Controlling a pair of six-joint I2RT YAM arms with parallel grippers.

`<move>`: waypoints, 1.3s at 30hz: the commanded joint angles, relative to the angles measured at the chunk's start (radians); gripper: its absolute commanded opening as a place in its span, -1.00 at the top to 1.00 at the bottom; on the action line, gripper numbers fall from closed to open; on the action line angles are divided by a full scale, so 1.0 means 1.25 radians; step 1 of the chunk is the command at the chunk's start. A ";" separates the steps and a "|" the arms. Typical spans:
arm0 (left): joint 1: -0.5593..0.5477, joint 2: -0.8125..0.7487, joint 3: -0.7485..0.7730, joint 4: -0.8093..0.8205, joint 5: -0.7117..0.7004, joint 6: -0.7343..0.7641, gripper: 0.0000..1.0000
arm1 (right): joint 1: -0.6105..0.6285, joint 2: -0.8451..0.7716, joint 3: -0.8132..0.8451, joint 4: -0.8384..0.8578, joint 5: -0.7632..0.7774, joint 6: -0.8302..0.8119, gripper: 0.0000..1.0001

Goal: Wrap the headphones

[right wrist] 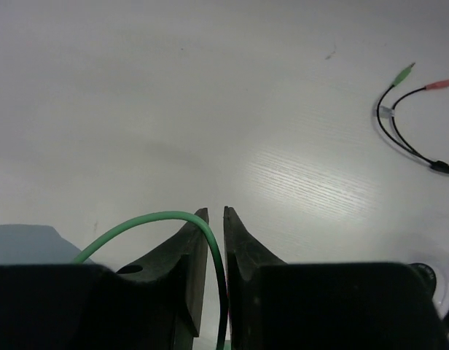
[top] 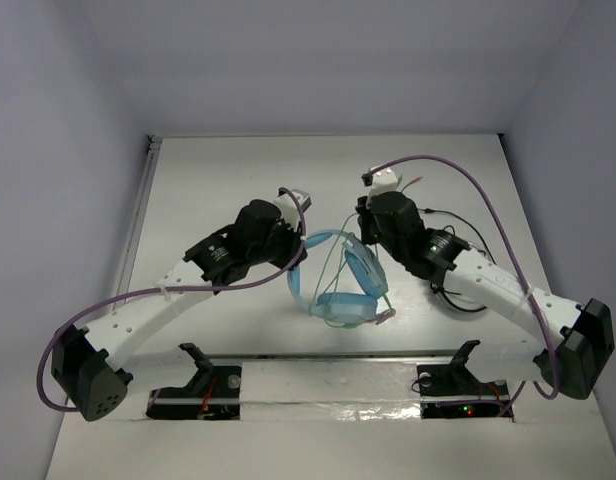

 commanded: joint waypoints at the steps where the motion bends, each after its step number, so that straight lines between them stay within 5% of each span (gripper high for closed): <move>1: 0.004 -0.055 0.104 0.066 0.029 -0.028 1.00 | -0.028 -0.042 -0.038 0.139 -0.140 0.059 0.57; 9: 0.004 -0.070 0.164 0.088 0.041 -0.040 1.00 | -0.124 -0.094 -0.203 0.412 -0.421 0.142 0.38; 21: 0.004 -0.059 0.220 0.090 0.010 -0.045 1.00 | -0.176 -0.117 -0.309 0.614 -0.551 0.161 -0.06; 39: 0.004 -0.067 0.339 0.031 -0.011 -0.064 1.00 | -0.246 -0.065 -0.347 0.781 -0.708 0.241 0.02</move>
